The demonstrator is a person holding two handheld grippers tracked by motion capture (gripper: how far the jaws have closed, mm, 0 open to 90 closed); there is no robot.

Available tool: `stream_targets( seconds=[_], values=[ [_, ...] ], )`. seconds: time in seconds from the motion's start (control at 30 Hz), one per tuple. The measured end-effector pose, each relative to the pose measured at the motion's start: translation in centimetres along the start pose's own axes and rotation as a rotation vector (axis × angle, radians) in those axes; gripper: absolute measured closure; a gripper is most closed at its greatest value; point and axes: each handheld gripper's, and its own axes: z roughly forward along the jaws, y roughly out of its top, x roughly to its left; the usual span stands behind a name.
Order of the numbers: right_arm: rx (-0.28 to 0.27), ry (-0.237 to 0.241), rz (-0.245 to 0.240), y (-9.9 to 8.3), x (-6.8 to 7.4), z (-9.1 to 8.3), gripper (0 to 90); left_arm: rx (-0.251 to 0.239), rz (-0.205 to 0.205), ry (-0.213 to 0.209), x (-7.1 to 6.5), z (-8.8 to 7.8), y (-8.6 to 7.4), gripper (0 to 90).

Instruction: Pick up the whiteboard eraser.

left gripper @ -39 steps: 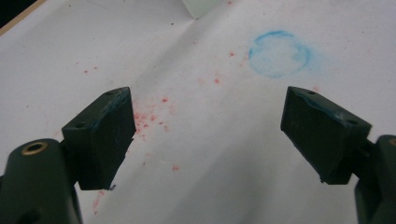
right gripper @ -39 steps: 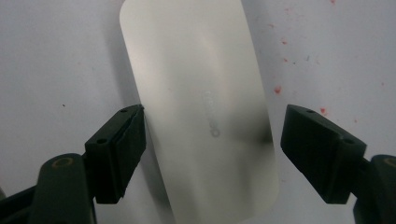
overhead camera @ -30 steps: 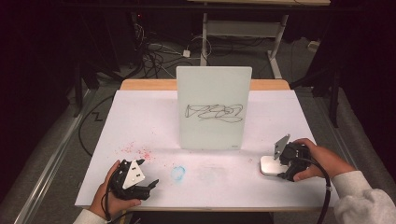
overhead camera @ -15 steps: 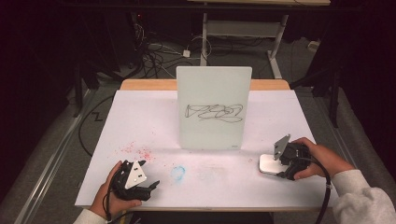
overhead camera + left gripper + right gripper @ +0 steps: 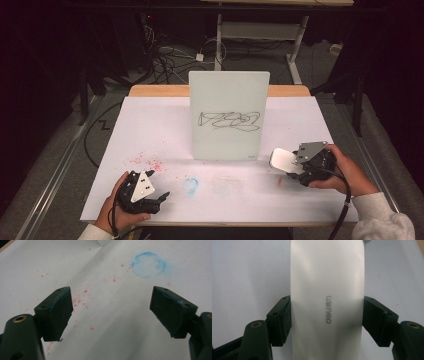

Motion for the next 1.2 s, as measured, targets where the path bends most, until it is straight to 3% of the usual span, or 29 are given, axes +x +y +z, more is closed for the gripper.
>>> stream_targets(
  seconds=[0.3,0.37,0.5,0.53,0.73,1.0,1.2],
  values=[
    [-0.106,-0.096,0.077,2.7,1.0,0.2,31.2,-0.014,-0.007,0.014,0.2,-0.3,-0.1,17.7],
    [-0.157,-0.14,0.102,3.4,1.5,0.0,31.1,-0.018,-0.008,0.018,0.3,-0.3,-0.1,17.8],
    [-0.204,-0.165,0.119,4.0,2.2,0.1,31.2,-0.037,-0.007,0.032,0.3,-0.7,-0.1,18.1],
    [-0.235,-0.187,0.129,4.3,2.6,0.2,31.2,-0.045,-0.008,0.036,0.3,-0.7,-0.1,18.5],
    [-0.294,-0.252,0.163,4.9,3.5,0.7,31.1,-0.069,-0.016,0.055,0.7,-1.1,-0.1,18.5],
    [-0.331,-0.247,0.186,4.9,4.1,1.1,31.1,-0.091,-0.033,0.063,1.2,-1.2,-0.2,18.5],
    [-0.36,-0.296,0.192,5.6,4.8,1.3,31.2,-0.099,-0.038,0.057,1.4,-1.0,-0.2,18.5]
  ],
)
